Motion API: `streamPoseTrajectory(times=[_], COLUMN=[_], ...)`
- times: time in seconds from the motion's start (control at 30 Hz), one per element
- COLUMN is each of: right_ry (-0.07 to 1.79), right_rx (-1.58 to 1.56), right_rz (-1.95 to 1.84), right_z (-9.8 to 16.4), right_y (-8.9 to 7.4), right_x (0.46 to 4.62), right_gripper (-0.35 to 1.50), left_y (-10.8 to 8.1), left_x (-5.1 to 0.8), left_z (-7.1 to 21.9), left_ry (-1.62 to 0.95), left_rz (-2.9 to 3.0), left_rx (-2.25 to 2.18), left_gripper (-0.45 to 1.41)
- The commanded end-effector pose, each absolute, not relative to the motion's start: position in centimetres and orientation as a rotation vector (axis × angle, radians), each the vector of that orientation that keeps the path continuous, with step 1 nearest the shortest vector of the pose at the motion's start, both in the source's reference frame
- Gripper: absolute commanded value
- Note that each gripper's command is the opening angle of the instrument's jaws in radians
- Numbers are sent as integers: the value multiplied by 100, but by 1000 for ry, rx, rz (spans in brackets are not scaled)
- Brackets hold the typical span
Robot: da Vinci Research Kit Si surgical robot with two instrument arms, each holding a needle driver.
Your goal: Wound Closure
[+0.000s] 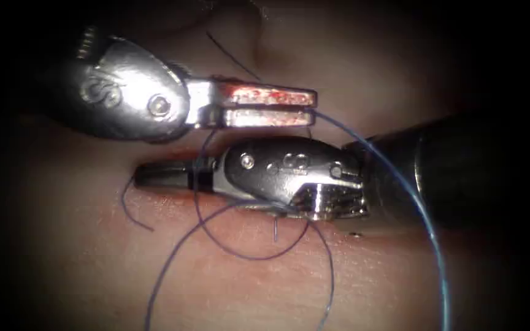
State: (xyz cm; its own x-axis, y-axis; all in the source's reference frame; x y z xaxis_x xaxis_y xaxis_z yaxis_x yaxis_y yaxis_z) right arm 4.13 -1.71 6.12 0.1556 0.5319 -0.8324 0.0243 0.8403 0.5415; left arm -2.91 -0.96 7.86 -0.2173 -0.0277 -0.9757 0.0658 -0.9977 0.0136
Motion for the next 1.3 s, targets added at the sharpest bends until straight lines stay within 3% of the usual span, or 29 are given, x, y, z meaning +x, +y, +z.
streamPoseTrajectory(times=[0.03,0.73,1.3], right_ry=[1385,1686,1771], right_rx=[503,745,689], right_rz=[385,422,619], right_z=[615,597,584], right_y=[-180,-190,-166], right_x=[420,415,396], right_gripper=[-35,-35,-35], left_y=[-100,-101,-124], left_x=[-296,-239,-204], left_z=[792,864,847], left_ry=[53,122,102], left_rz=[-2404,-2174,-2079], left_rx=[1927,2048,2133], left_gripper=[-45,-45,-45])
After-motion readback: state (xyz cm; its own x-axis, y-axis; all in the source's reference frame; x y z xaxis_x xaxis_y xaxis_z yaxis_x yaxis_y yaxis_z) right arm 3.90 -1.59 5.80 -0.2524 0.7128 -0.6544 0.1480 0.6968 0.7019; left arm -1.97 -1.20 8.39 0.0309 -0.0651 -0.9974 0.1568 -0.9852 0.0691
